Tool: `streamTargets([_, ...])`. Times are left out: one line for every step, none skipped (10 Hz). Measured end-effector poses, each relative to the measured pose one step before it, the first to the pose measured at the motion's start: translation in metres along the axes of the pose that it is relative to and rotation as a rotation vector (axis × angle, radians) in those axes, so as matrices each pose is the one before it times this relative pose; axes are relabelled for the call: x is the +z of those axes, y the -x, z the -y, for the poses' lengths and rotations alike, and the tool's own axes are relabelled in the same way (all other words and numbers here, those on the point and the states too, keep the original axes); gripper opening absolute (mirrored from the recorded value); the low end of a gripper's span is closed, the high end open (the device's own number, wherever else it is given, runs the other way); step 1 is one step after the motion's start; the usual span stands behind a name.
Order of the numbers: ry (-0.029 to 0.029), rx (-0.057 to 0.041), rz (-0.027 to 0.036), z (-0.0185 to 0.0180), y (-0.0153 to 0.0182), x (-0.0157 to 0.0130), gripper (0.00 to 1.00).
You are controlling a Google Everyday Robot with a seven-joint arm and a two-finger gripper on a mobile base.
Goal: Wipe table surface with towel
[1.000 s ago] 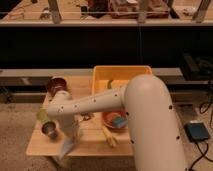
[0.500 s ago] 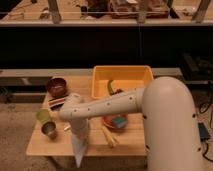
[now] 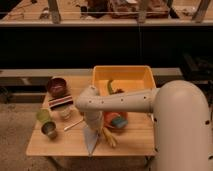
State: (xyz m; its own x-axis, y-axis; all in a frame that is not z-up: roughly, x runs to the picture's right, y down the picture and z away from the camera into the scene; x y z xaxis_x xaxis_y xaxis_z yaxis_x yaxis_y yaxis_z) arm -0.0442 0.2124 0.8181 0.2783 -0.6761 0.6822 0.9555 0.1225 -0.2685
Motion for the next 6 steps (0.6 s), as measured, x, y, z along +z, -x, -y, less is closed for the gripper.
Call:
streamTargets([-0.00419,0.01918,-0.00222,0.00361,-0.01141,-0.00231,0.0])
streamTargets([-0.00119,0.01446,-0.00443,0.0074,-0.0103,-0.00254,0.0])
streamTargets([0.00351,0.00768,-0.00665,0.0121,-0.0091,-0.00315,0.0])
streamTargets([0.00439,0.00287,-0.00486,0.00934,-0.00541,-0.00185,0.0])
streamTargets([0.00474,-0.0022,-0.00343,0.01214,-0.00189,-0.00148,0.0])
streamTargets([0.00301,-0.01015,-0.00259,0.0142,0.00365,-0.00123,0.0])
